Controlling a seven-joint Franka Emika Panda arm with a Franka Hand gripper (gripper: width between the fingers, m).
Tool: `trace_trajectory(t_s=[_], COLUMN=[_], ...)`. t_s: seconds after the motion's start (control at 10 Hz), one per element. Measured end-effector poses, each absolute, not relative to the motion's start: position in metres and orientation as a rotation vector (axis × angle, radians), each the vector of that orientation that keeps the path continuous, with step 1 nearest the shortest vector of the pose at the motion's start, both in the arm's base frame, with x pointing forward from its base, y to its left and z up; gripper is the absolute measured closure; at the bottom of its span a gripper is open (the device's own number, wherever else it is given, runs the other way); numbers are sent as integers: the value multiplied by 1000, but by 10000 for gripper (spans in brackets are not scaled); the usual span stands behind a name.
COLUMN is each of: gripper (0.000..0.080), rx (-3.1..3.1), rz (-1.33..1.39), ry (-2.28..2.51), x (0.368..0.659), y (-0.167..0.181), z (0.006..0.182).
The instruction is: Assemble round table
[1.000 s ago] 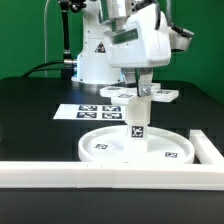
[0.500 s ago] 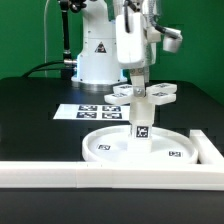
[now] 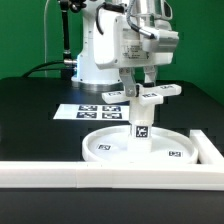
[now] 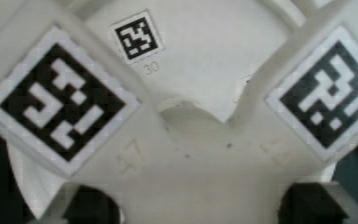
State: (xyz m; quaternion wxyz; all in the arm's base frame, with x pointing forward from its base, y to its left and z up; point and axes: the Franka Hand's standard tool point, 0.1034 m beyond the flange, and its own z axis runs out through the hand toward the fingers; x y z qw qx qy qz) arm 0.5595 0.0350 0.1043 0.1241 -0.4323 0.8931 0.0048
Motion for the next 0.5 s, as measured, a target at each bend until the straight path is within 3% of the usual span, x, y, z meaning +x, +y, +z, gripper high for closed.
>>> trace_trajectory(t_s=[0.3, 0.5], gripper=[354, 181], rx=[-1237, -1349], rz=[25, 50], ry=[2605, 2536], x=[560, 560], y=[34, 29], z=[104, 112])
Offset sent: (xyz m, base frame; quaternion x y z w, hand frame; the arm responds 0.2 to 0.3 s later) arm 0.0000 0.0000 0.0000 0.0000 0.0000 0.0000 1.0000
